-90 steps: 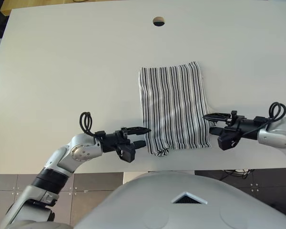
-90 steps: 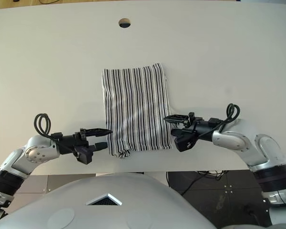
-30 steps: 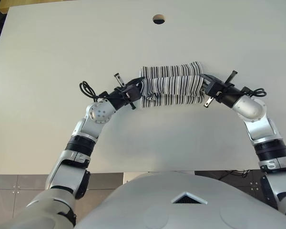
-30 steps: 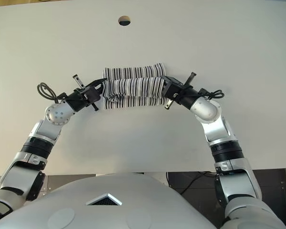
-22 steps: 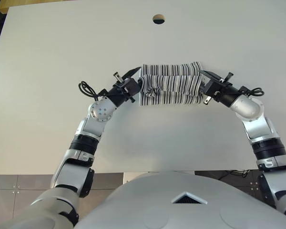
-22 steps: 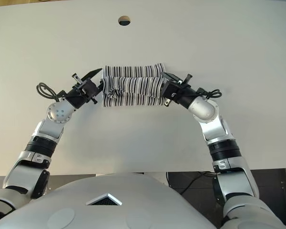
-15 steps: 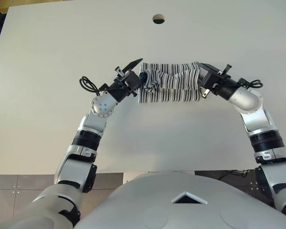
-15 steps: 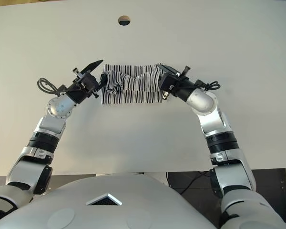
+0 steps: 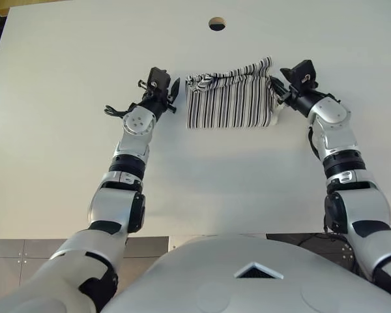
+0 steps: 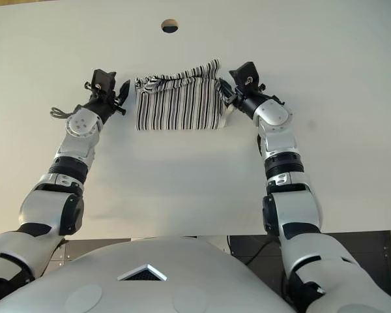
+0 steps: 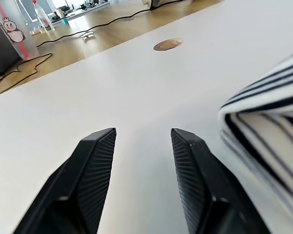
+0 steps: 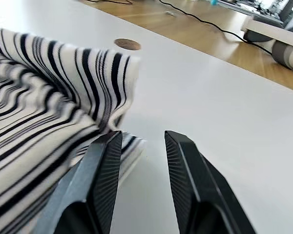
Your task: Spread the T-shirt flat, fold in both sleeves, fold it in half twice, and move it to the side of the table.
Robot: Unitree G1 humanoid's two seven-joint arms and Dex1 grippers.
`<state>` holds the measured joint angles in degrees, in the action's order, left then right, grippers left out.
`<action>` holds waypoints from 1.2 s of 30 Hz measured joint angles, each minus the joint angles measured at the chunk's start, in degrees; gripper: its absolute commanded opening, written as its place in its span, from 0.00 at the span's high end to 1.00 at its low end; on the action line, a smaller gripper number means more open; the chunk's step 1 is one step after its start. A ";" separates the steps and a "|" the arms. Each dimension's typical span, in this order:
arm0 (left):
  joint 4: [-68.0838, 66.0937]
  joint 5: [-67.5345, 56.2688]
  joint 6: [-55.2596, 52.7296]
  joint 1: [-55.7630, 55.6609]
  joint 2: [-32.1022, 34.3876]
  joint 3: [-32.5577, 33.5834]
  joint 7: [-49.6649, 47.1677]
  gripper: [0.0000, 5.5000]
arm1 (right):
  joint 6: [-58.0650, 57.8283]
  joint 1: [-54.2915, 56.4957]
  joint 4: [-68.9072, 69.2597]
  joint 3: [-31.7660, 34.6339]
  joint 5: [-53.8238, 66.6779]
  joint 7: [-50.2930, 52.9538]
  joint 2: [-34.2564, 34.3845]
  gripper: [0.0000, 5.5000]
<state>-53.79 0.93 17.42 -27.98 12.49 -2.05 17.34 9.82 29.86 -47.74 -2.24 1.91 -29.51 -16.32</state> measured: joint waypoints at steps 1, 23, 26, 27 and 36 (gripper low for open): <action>0.00 -1.00 -0.77 -0.22 -0.37 0.76 0.57 0.62 | -0.33 0.12 -0.14 0.87 0.65 0.14 0.18 0.71; 1.63 -0.73 8.65 -1.42 -1.24 9.50 -22.49 0.62 | 3.97 5.33 -4.15 -15.58 -14.41 5.43 7.69 0.71; 1.57 -0.79 10.05 -1.47 -1.08 10.30 -23.07 0.62 | 0.54 10.00 -14.52 -6.74 -6.39 4.44 8.79 0.71; 1.57 -0.79 10.15 -1.48 -1.12 10.31 -23.04 0.62 | 0.15 10.23 -15.98 -4.72 -4.65 3.62 8.75 0.71; 2.08 -0.85 12.24 -0.41 -1.38 10.50 -21.88 0.62 | -9.11 10.89 -23.54 23.55 16.74 17.02 -4.08 0.71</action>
<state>-51.72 0.08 29.66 -28.39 11.11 8.46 -4.55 0.71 40.74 -71.28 21.30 18.65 -12.48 -20.40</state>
